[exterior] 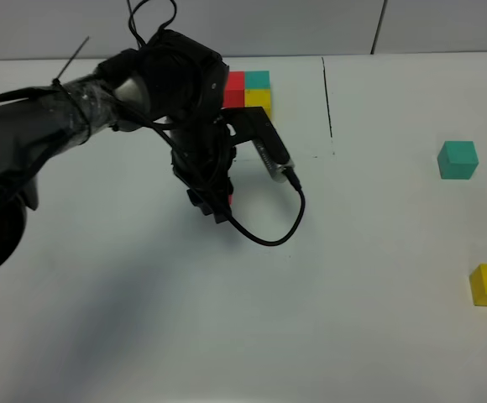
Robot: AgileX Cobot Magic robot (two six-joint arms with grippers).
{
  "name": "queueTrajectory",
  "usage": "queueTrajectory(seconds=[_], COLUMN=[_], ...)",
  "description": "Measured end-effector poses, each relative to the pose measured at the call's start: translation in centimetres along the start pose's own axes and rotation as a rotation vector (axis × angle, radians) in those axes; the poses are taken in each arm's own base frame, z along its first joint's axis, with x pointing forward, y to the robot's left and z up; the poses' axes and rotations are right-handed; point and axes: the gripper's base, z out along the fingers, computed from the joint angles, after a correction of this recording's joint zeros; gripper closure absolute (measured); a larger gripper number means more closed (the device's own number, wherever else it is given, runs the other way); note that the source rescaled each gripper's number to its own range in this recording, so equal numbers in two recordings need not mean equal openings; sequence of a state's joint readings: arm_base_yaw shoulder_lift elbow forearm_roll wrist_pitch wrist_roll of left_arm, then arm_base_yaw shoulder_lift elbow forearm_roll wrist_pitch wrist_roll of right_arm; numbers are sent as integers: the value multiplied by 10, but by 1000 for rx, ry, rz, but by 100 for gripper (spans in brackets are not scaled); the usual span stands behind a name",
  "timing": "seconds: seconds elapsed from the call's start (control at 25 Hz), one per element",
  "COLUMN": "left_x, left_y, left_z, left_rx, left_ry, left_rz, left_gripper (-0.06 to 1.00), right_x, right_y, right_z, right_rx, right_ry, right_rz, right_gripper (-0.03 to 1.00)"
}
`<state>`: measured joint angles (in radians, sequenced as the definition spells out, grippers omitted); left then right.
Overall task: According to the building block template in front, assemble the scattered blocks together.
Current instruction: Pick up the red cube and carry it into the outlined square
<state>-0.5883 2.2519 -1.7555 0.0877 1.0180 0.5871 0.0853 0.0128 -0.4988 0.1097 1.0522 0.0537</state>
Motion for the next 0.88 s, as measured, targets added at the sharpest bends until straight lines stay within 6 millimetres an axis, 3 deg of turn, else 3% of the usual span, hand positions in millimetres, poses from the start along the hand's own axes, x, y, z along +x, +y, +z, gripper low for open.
queueTrajectory(seconds=[0.36, 0.6, 0.88], left_x=[-48, -63, -74], left_y=[-5, -4, -18], left_z=[5, 3, 0], left_rx=[7, 9, 33], left_ry=[-3, -31, -71], left_rz=[148, 193, 346], left_gripper=[94, 94, 94], right_x=[0, 0, 0], right_y=[0, 0, 0], right_z=[0, 0, 0], right_rx=[0, 0, 0], right_ry=[0, 0, 0], right_rz=[2, 2, 2], right_gripper=[21, 21, 21])
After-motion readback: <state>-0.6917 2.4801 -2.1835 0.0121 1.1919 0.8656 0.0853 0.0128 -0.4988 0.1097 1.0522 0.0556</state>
